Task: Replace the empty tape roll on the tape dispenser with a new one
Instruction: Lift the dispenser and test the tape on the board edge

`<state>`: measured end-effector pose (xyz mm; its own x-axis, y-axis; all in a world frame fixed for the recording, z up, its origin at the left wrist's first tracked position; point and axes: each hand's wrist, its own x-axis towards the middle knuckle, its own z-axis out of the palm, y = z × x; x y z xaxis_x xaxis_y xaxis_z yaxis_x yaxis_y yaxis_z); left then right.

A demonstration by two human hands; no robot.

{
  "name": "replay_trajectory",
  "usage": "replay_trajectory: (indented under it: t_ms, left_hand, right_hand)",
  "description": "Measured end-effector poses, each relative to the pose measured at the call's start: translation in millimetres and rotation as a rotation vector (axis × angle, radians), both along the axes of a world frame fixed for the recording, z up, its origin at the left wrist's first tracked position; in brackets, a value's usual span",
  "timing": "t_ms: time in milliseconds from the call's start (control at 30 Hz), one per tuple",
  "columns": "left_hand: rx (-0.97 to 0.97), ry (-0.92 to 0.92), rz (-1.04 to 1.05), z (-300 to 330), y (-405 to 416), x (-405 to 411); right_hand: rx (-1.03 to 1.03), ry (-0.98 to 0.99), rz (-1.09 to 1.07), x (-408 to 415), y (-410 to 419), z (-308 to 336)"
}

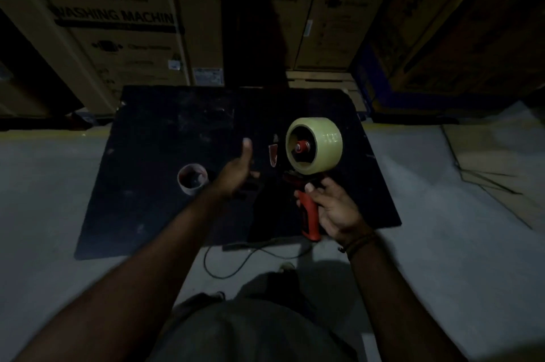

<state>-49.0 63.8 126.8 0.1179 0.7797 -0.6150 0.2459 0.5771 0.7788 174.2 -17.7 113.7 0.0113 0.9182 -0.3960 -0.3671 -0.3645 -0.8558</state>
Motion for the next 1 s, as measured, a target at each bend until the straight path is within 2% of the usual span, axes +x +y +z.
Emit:
replay_trajectory:
  t_ms: [67, 133, 300, 433, 600, 733, 833, 1000]
  left_hand:
    - [-0.092, -0.062, 0.017, -10.5, 3.4, -9.3]
    - [-0.095, -0.085, -0.024, -13.4, 4.3, -7.2]
    - [-0.098, -0.066, -0.114, -12.8, 6.3, 11.2]
    - [-0.112, -0.008, -0.141, -25.7, 2.8, 27.7]
    - [0.038, -0.096, -0.232, -54.8, -7.5, 24.5]
    - [0.198, 0.022, -0.354, -61.8, 2.5, 35.6]
    - [0.232, 0.024, -0.385, -68.0, 10.3, 42.6]
    - [0.235, 0.019, -0.436, -74.0, 18.8, 55.1]
  right_hand:
    - [-0.016, 0.005, -0.028, -10.6, -20.4, -13.5]
    - [-0.011, 0.03, -0.052, -19.6, -40.2, -21.6]
    - [-0.033, 0.02, -0.079, -27.8, -77.3, -25.0]
    - [-0.066, 0.079, -0.207, -23.9, -98.5, -31.0]
    - [-0.044, 0.021, -0.199, -15.3, -119.6, -36.9]
    - [-0.061, -0.128, -0.108, -11.0, -130.0, -38.2]
    - [-0.053, -0.262, -0.103, -8.9, -133.1, -36.1]
    - [-0.113, -0.342, -0.12, -3.0, -131.2, -38.6]
